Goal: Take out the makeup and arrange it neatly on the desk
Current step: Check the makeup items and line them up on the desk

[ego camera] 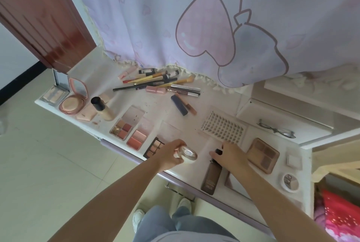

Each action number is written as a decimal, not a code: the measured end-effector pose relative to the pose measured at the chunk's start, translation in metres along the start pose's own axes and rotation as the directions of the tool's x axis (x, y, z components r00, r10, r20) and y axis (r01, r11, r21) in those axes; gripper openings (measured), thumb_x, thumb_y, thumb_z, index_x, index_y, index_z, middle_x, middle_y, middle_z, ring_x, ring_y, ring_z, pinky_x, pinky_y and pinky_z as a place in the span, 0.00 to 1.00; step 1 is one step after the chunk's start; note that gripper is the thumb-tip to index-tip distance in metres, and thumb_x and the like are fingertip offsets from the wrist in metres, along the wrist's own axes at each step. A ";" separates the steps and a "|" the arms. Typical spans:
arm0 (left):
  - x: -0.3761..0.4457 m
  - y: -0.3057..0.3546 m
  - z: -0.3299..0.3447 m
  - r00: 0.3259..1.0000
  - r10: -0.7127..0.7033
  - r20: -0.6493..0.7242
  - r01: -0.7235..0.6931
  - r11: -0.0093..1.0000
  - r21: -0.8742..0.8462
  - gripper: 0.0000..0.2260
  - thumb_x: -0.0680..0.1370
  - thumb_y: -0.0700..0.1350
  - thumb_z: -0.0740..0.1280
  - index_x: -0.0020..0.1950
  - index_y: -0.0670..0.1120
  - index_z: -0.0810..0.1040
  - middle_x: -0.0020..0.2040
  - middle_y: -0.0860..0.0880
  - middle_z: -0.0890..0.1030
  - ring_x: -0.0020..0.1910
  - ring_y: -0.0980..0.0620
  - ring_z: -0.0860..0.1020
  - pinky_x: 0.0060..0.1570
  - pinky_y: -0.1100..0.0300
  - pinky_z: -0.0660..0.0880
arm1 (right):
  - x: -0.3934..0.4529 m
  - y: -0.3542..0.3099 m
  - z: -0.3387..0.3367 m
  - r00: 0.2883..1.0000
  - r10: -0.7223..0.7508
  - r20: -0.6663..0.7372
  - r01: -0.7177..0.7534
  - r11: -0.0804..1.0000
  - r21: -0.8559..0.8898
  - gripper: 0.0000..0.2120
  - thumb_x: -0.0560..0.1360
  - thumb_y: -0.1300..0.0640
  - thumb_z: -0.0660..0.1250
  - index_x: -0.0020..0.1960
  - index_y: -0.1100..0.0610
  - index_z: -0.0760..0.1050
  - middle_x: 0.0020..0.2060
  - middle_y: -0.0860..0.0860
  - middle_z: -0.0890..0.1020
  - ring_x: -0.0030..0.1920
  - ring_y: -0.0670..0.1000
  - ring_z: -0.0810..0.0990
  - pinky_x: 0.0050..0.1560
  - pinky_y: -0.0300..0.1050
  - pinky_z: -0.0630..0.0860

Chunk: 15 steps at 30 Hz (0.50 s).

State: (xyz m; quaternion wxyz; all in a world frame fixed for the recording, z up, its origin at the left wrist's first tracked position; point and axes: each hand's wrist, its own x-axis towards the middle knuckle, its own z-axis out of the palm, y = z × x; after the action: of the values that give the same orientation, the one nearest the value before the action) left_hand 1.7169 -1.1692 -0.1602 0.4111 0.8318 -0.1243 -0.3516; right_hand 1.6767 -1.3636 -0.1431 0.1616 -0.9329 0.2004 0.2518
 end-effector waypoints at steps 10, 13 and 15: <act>-0.034 0.010 -0.023 0.994 0.028 -0.108 -0.032 0.999 -0.033 0.31 0.71 0.27 0.61 0.71 0.46 0.62 0.65 0.47 0.68 0.60 0.52 0.70 0.58 0.67 0.69 | -0.014 -0.005 -0.030 0.994 -0.009 0.111 -0.014 0.980 0.198 0.13 0.74 0.54 0.65 0.38 0.64 0.74 0.33 0.56 0.77 0.37 0.55 0.78 0.42 0.49 0.78; -0.046 0.022 -0.026 0.873 0.258 -0.414 -0.228 0.966 0.122 0.22 0.71 0.33 0.65 0.65 0.38 0.69 0.60 0.42 0.73 0.54 0.58 0.71 0.52 0.81 0.65 | -0.033 0.007 -0.051 0.999 -0.028 -0.016 0.032 0.954 0.300 0.13 0.74 0.55 0.66 0.47 0.65 0.78 0.42 0.59 0.82 0.39 0.57 0.82 0.42 0.49 0.79; -0.053 0.043 -0.026 0.849 0.321 -0.419 -0.278 0.947 0.162 0.21 0.71 0.41 0.66 0.62 0.37 0.72 0.56 0.45 0.76 0.50 0.62 0.72 0.51 0.81 0.66 | -0.048 0.012 -0.070 0.994 -0.059 -0.087 0.093 0.878 0.469 0.08 0.73 0.57 0.68 0.47 0.62 0.79 0.37 0.54 0.81 0.31 0.50 0.81 0.31 0.40 0.79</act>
State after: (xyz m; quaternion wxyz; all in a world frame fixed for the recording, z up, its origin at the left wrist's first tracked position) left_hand 1.7004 -1.1547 -0.0906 0.4382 0.8784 -0.1732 -0.0798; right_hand 1.6619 -1.3877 -0.0626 0.3864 -0.8810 0.2242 0.1561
